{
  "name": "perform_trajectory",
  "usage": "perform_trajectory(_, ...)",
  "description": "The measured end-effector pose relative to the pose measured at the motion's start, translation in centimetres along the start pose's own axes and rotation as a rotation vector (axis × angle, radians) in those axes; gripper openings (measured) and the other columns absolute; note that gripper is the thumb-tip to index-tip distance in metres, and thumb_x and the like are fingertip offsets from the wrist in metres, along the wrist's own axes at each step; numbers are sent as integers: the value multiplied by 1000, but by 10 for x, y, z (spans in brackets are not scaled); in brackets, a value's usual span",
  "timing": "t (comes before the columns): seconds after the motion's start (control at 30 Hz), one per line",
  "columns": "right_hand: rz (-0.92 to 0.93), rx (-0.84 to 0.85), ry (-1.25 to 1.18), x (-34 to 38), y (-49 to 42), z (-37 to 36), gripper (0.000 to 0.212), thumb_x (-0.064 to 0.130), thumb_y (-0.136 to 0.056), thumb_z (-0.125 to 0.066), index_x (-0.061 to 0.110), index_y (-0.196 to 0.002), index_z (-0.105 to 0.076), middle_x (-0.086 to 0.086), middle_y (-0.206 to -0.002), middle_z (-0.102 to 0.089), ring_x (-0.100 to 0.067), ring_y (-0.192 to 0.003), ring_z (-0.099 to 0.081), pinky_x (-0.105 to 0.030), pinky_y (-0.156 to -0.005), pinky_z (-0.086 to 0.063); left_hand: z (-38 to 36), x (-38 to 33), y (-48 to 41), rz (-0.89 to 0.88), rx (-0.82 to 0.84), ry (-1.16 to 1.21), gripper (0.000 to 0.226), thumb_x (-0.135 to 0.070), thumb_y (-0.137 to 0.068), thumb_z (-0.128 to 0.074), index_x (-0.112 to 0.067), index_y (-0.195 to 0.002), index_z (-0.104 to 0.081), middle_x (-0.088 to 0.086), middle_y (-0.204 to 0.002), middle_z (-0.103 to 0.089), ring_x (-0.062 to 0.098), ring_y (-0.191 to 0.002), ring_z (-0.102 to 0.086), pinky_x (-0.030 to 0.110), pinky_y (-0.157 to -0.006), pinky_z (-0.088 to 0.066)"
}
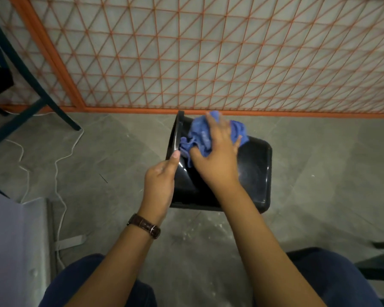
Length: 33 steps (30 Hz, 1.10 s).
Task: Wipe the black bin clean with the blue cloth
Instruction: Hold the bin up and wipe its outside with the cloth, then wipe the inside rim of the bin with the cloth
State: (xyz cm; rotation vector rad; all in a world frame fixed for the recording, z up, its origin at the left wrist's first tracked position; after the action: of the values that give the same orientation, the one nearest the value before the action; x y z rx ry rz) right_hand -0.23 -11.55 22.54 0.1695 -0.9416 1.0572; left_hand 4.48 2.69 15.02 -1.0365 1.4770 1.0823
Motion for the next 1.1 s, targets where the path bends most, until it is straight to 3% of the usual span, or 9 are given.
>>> perform_trajectory(0.1, 154, 131, -116, 29, 10, -20, 72, 17, -75, -58, 24, -143, -34, 2, -147, -39, -5, -135, -24, -54, -114, -18, 7, -2, -3, 5, -35, 26, 32, -38, -88, -58, -14, -70, -67, 10, -77, -63, 20, -76, -57, 35, -74, -46)
perform_trajectory(0.27, 275, 258, -102, 29, 36, -36, 57, 17, -78, -53, 27, -134, -49, 9, -145, -42, 1, -137, -22, -31, -117, -6, 15, -1, 0, 49, -89, 40, 35, -29, -91, -56, -23, -60, -71, -5, -65, -70, 12, -70, -63, 25, -68, -50)
perform_trajectory(0.47, 368, 428, -68, 15, 82, -38, 47, 15, -79, -60, 26, -125, -57, 6, -145, -43, -13, -141, -27, -61, -110, -19, 27, 6, 5, 150, -144, -18, 40, -38, -88, -58, -7, -64, -63, 7, -63, -62, 17, -61, -57, 29, -58, -45)
perform_trajectory(0.63, 489, 398, -4, -9, 90, -15, 37, 14, -82, -55, 25, -118, -58, 0, -144, -44, -18, -138, -32, -55, -106, -27, 37, 2, -1, 161, -218, -130, 53, -40, -87, -60, -15, -49, -32, -1, -47, -32, 12, -47, -29, 23, -46, -29)
perform_trajectory(0.8, 265, 299, -36, -83, 76, 12, 47, 4, -79, -53, 26, -120, -55, -4, -143, -41, -18, -134, -39, -38, -111, -32, 39, 7, -9, 161, -196, -105, 45, -42, -87, -59, -9, -58, -47, 3, -54, -48, 17, -53, -46, 22, -55, -40)
perform_trajectory(0.9, -86, 241, -98, -126, 65, 35, 38, 0, -87, -49, 25, -115, -53, -7, -130, -51, -14, -102, -60, -21, -80, -54, 42, -1, -9, 112, -188, -190, 49, -35, -88, -59, -13, -51, -37, -3, -44, -40, 1, -36, -37, 9, -42, -34)
perform_trajectory(0.97, -499, 98, -225, -178, 63, 52, 28, 1, -93, -45, 20, -114, -48, -9, -110, -57, -21, -80, -62, -23, -58, -55, 36, 0, -8, 113, -114, -239, 30, -29, -85, -65, -12, -63, -53, 4, -63, -57, 4, -57, -56, 13, -58, -46)
perform_trajectory(1.03, -802, -74, -480, -221, 70, 66, 19, 7, -95, -42, 16, -109, -49, -9, -106, -55, -27, -93, -60, -31, -69, -55, 21, 10, -4, 131, -2, -318, 8, -19, -82, -68, -19, -81, -61, -2, -80, -64, 10, -76, -62, 21, -66, -51)
perform_trajectory(1.1, -942, -124, -934, -236, 74, 53, 19, 13, -95, -39, 14, -94, -57, -11, -96, -60, -31, -98, -58, -44, -80, -56, 5, 24, -1, 74, 49, -425, 10, -10, -81, -68, -15, -89, -65, -2, -83, -66, 12, -78, -64, 24, -68, -53)
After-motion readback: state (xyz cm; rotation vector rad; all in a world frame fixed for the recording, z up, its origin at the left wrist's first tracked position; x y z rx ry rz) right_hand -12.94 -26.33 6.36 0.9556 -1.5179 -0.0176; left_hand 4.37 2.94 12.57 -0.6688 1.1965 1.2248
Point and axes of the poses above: each hand's wrist, its own y-axis away from the middle knuckle, its own z-axis out of the back of the hand, x = y × z, the point moved 10 cm from there along -y, towards the middle knuckle
